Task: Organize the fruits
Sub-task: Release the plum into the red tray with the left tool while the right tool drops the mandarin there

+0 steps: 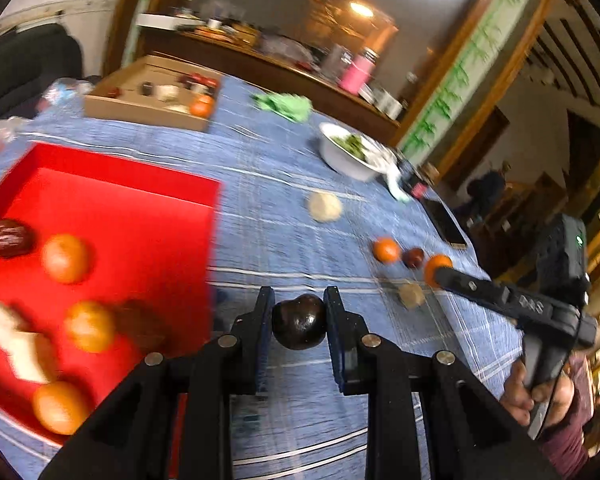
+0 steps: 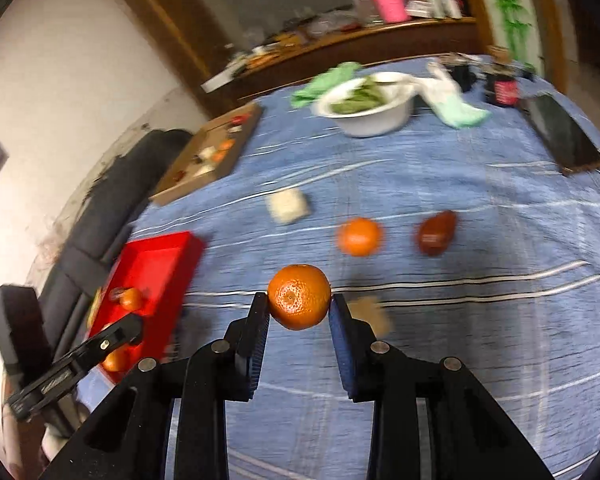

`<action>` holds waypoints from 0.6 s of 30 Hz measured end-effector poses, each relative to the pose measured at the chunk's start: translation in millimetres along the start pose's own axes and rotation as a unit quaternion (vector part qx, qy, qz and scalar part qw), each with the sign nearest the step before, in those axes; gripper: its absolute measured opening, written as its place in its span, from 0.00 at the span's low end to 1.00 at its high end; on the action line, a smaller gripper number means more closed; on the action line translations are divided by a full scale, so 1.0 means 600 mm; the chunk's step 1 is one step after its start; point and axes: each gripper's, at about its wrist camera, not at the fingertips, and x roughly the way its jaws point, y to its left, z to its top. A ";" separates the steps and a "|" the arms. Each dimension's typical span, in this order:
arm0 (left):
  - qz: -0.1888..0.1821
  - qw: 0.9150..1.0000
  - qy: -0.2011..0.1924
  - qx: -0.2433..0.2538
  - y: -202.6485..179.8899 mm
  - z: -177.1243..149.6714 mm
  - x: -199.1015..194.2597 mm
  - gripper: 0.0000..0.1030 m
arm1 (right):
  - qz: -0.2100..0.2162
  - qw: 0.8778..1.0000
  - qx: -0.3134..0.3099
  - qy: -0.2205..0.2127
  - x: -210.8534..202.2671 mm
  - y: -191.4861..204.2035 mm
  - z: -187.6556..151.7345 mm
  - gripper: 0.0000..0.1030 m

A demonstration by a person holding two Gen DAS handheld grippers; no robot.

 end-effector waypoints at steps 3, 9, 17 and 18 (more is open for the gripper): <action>0.018 0.999 -0.013 -0.032 0.049 0.006 -0.028 0.23 | 0.025 0.999 -0.027 0.014 0.016 0.061 -0.007 0.33; 0.057 0.995 -0.016 -0.078 0.126 -0.004 -0.059 0.23 | 0.075 0.992 -0.083 0.050 0.068 0.186 -0.021 0.33; 0.060 0.995 0.028 -0.076 0.139 -0.025 -0.052 0.41 | 0.074 0.984 -0.131 0.097 0.172 0.292 -0.033 0.34; 0.060 0.995 0.026 -0.078 0.141 -0.024 -0.056 0.49 | 0.072 0.983 -0.134 0.100 0.182 0.299 -0.033 0.35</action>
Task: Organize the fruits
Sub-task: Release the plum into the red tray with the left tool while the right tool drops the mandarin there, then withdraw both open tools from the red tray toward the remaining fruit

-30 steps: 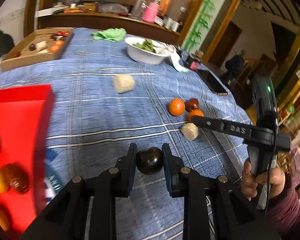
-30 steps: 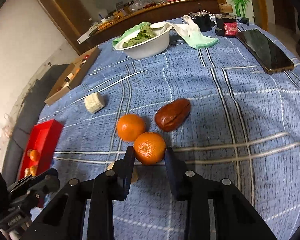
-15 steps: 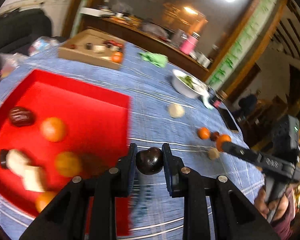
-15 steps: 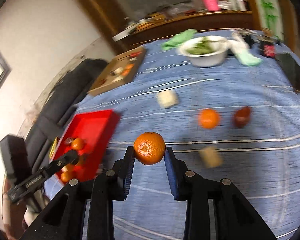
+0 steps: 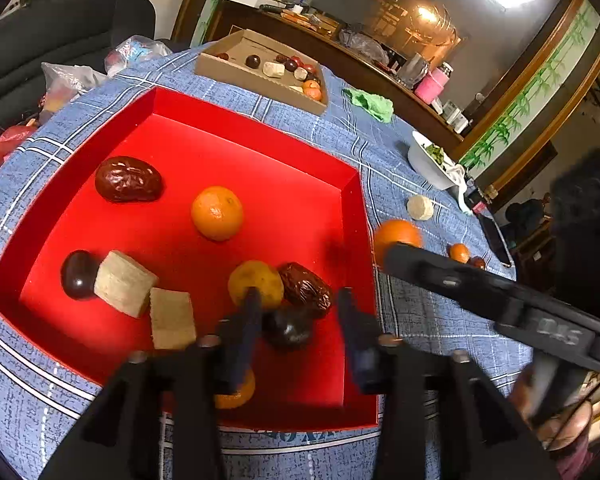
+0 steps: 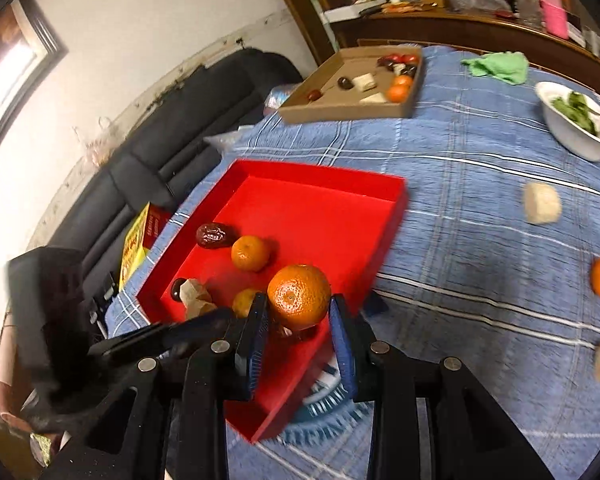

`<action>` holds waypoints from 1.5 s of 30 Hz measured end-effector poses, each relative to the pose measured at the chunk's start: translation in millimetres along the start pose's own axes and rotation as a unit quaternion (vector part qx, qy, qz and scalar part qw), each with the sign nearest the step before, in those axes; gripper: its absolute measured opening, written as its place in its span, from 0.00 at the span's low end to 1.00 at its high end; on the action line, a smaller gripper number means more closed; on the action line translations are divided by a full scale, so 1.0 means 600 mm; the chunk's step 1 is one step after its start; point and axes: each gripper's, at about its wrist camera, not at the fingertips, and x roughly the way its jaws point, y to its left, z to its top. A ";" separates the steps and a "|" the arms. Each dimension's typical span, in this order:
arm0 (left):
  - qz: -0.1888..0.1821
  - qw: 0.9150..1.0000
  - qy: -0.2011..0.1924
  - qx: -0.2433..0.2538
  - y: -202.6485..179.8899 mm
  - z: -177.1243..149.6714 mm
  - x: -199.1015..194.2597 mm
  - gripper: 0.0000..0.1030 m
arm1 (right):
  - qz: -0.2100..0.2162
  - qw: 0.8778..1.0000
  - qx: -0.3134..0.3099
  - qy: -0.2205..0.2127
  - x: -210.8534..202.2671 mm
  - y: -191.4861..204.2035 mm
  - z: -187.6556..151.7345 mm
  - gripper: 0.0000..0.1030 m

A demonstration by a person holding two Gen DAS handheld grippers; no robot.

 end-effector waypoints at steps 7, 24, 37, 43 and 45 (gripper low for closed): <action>-0.010 1.000 -0.023 -0.019 0.021 0.012 -0.029 0.59 | -0.010 1.000 0.010 0.004 0.035 0.003 0.017 0.51; 0.026 0.998 -0.010 0.061 -0.100 -0.014 -0.020 0.91 | -0.062 0.993 0.066 -0.079 -0.123 -0.106 -0.045 0.57; 0.040 0.994 0.040 0.094 -0.195 -0.051 0.031 0.91 | -0.126 0.956 0.213 -0.156 -0.300 -0.294 -0.178 0.60; 0.104 0.983 0.012 0.149 -0.245 -0.066 0.030 0.91 | -0.138 0.954 0.219 -0.152 -0.300 -0.309 -0.206 0.60; 0.124 0.978 -0.009 0.166 -0.257 -0.068 0.024 0.91 | -0.150 0.955 0.209 -0.149 -0.295 -0.305 -0.210 0.60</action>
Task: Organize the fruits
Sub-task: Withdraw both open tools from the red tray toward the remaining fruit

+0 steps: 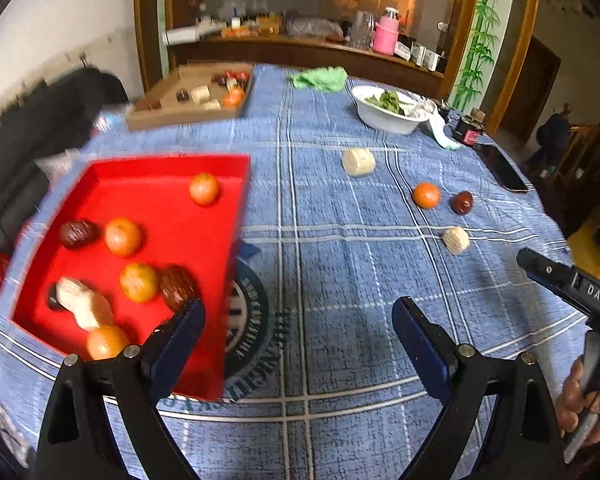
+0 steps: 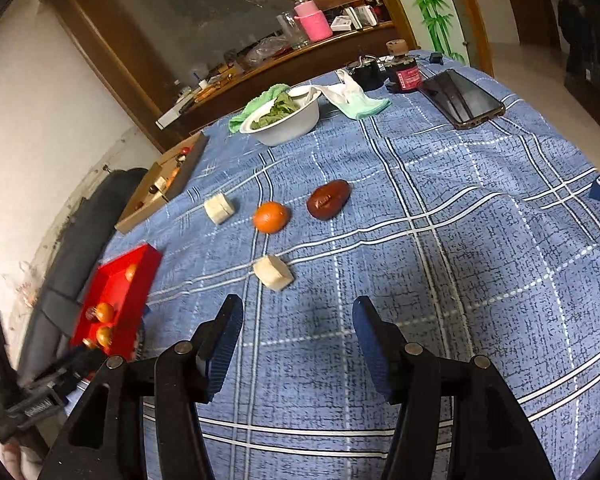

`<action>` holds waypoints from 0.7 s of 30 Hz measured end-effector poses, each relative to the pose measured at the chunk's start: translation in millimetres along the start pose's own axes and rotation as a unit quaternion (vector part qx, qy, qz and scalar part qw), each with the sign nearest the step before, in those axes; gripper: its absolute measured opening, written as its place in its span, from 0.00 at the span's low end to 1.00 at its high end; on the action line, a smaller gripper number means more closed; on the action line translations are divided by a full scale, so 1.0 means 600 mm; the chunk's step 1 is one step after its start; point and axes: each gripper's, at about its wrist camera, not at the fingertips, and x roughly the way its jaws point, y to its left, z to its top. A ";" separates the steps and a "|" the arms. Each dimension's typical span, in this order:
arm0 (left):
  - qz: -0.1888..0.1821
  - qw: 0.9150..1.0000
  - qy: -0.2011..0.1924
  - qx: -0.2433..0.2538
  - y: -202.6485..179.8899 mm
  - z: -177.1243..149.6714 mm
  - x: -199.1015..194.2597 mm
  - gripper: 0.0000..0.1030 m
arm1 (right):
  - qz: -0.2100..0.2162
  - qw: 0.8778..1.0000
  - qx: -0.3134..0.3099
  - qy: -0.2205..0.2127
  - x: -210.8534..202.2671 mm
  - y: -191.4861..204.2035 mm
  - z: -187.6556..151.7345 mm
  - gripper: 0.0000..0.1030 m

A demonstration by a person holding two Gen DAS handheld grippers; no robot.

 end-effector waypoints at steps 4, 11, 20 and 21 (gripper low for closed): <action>0.026 0.999 -0.023 0.012 -0.006 0.002 -0.014 0.91 | -0.008 1.000 -0.012 0.000 0.008 0.006 -0.011 0.61; 0.055 0.997 -0.047 0.020 -0.009 0.003 -0.024 0.91 | -0.035 0.999 -0.029 -0.004 0.026 0.006 -0.028 0.61; 0.059 0.997 -0.043 0.022 -0.011 -0.001 -0.015 0.91 | -0.042 0.999 -0.027 -0.009 0.028 0.005 -0.031 0.63; 0.059 0.997 -0.044 0.023 -0.012 -0.001 -0.014 0.91 | -0.043 0.999 -0.028 -0.008 0.028 0.007 -0.032 0.63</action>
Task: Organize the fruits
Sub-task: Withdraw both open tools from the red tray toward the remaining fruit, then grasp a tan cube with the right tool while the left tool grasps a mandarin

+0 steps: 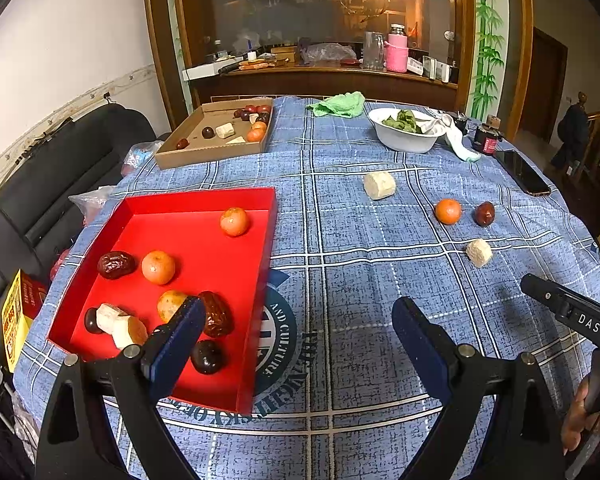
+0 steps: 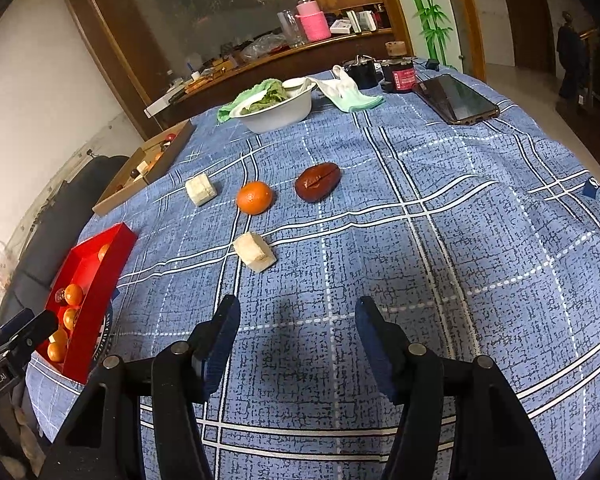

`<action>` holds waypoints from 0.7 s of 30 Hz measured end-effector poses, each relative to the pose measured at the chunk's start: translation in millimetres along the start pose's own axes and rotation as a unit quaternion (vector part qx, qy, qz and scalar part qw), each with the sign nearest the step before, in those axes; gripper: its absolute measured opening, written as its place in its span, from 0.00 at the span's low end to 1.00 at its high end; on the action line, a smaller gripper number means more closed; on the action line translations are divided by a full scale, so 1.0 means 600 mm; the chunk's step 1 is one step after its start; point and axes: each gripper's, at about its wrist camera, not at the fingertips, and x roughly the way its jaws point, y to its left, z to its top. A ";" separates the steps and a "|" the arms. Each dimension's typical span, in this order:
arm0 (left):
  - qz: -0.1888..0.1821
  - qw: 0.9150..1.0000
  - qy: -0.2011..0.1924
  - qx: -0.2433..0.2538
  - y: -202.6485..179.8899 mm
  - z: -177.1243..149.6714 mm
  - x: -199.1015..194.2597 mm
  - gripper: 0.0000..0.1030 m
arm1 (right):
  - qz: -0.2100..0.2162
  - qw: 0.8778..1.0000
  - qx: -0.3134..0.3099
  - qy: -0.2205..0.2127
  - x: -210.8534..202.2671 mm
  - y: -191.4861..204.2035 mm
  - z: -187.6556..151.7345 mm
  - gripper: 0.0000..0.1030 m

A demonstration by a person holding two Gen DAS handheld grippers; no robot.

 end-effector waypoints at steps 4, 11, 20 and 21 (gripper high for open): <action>0.001 1.000 -0.001 0.002 -0.002 0.000 0.001 0.91 | -0.004 1.000 -0.008 0.001 0.001 0.005 -0.001 0.65; -0.003 1.000 0.003 -0.001 -0.005 -0.001 0.003 0.91 | -0.008 1.000 -0.018 0.001 0.003 0.010 -0.001 0.66; -0.026 1.000 0.007 -0.013 0.003 0.000 0.009 0.91 | -0.006 1.000 -0.021 0.006 0.005 0.010 -0.001 0.68; -0.029 0.999 0.008 -0.017 0.007 0.000 0.011 0.91 | -0.006 1.000 -0.023 0.007 0.006 0.011 -0.001 0.68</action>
